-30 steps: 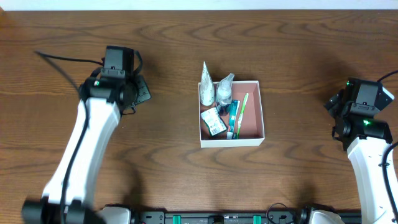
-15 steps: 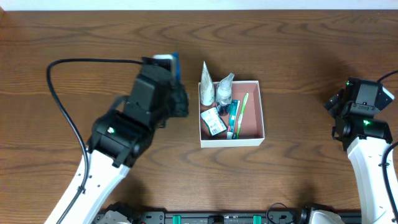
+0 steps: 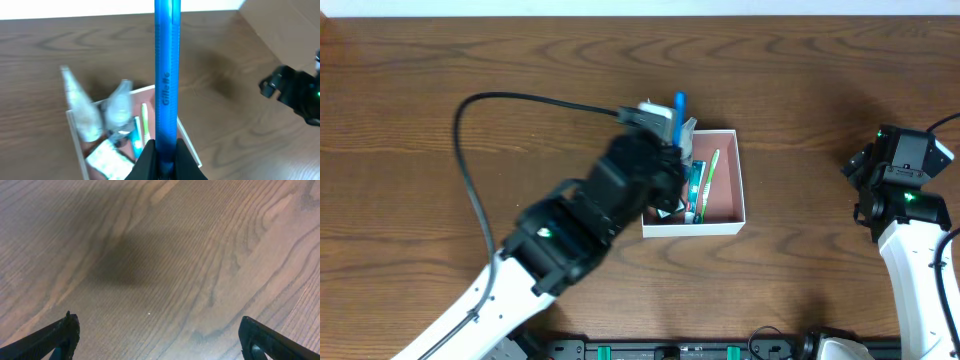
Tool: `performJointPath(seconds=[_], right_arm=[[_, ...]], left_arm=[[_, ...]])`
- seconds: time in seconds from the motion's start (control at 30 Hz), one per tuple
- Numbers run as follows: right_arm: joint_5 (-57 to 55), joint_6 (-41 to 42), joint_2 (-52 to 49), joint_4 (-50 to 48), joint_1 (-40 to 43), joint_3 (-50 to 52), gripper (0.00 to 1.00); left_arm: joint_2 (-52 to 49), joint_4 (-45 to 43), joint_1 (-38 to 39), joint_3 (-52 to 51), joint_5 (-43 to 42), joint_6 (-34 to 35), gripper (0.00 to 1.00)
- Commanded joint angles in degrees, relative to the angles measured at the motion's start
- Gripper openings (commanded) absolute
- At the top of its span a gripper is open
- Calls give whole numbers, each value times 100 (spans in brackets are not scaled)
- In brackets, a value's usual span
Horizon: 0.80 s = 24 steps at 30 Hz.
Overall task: Pack container
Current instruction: 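Carry the blue razor into the box and release it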
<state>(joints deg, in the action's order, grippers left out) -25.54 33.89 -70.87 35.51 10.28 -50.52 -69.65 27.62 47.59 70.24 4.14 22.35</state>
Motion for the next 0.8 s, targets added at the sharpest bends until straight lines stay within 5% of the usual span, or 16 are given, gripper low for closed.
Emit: performJointPath(seconds=[0.0, 0.77], right_arm=[[-98, -11, -15, 7, 31, -37, 99], [-98, -11, -15, 7, 31, -37, 99]], left_arm=[[-339, -105, 369, 127, 525, -81, 6], [-3239, -1178, 894, 127, 1158, 772, 6]])
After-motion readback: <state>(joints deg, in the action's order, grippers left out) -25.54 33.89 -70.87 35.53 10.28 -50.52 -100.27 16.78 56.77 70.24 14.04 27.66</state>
